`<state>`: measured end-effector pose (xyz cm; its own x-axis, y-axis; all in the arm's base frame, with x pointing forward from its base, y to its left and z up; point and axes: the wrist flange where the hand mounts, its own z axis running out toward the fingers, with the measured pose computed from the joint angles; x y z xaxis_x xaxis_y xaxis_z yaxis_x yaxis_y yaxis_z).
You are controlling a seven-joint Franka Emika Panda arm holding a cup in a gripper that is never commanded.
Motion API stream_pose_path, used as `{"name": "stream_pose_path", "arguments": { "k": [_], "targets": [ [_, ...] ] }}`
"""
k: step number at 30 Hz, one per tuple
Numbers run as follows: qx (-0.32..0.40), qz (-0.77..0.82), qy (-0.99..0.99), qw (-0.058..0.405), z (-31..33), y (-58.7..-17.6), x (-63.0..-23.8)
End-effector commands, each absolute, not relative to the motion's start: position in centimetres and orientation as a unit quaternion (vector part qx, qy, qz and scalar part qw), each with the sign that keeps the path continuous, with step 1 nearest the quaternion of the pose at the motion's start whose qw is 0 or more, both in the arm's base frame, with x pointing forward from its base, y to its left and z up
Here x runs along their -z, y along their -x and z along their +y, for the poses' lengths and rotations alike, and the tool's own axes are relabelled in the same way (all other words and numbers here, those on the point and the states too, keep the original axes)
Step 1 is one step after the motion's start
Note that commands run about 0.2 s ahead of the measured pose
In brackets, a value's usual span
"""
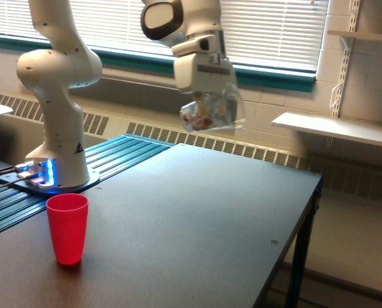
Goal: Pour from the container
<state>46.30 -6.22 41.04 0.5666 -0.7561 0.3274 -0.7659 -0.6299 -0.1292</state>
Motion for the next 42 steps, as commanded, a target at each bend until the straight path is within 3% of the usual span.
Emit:
{"name": "stream_pose_path", "arguments": {
  "k": [1,24,35,42],
  "targets": [
    [-0.159,-0.441,-0.883,0.038,-7.6,-43.8,-40.6],
    [-0.084,-0.45,-0.882,0.109,-11.7,-34.1,-39.3],
    [-0.076,-0.493,-0.863,0.084,-13.8,-30.8,-40.8],
    [-0.056,-0.514,-0.85,0.099,-15.2,-29.4,-40.1]
  ]
}}
